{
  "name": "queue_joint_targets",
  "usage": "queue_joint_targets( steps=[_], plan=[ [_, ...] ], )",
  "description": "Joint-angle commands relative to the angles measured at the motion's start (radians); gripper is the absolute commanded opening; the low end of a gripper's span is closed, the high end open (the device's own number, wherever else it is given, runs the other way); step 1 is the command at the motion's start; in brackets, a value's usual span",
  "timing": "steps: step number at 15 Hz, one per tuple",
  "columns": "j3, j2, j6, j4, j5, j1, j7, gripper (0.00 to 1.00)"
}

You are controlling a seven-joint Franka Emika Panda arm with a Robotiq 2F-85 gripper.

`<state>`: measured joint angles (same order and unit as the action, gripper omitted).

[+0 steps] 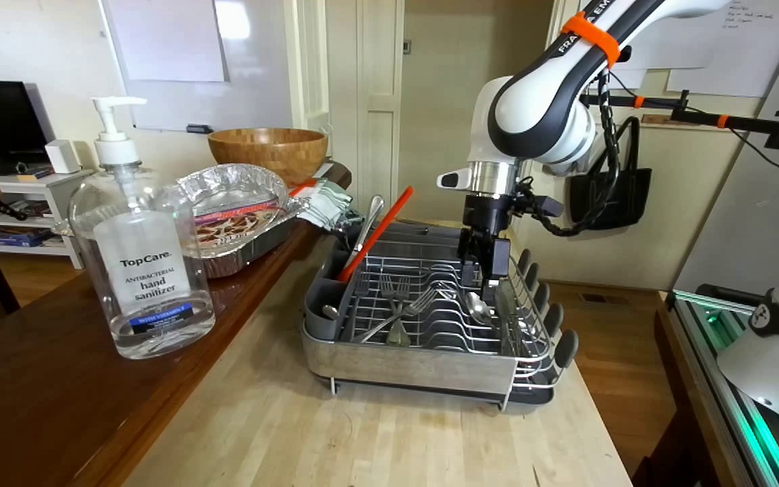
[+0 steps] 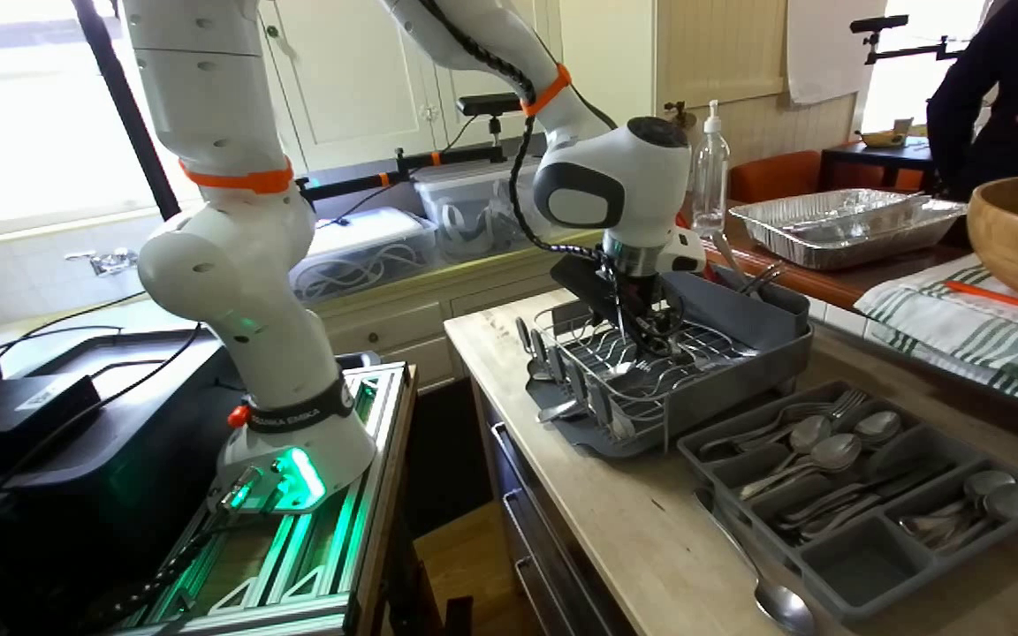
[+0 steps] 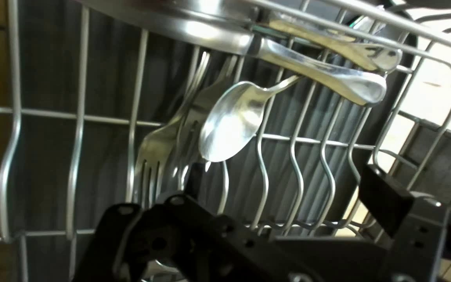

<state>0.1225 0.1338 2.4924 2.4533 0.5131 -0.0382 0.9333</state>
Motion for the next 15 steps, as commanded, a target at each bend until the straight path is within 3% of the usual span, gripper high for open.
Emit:
queue_joint_targets(
  steps=[1,15],
  plan=[
    [-0.018,-0.03,0.045,0.047,-0.053,0.016,-0.093,1.0],
    [-0.009,0.085,-0.049,-0.053,-0.029,-0.029,0.147,1.0]
  ],
)
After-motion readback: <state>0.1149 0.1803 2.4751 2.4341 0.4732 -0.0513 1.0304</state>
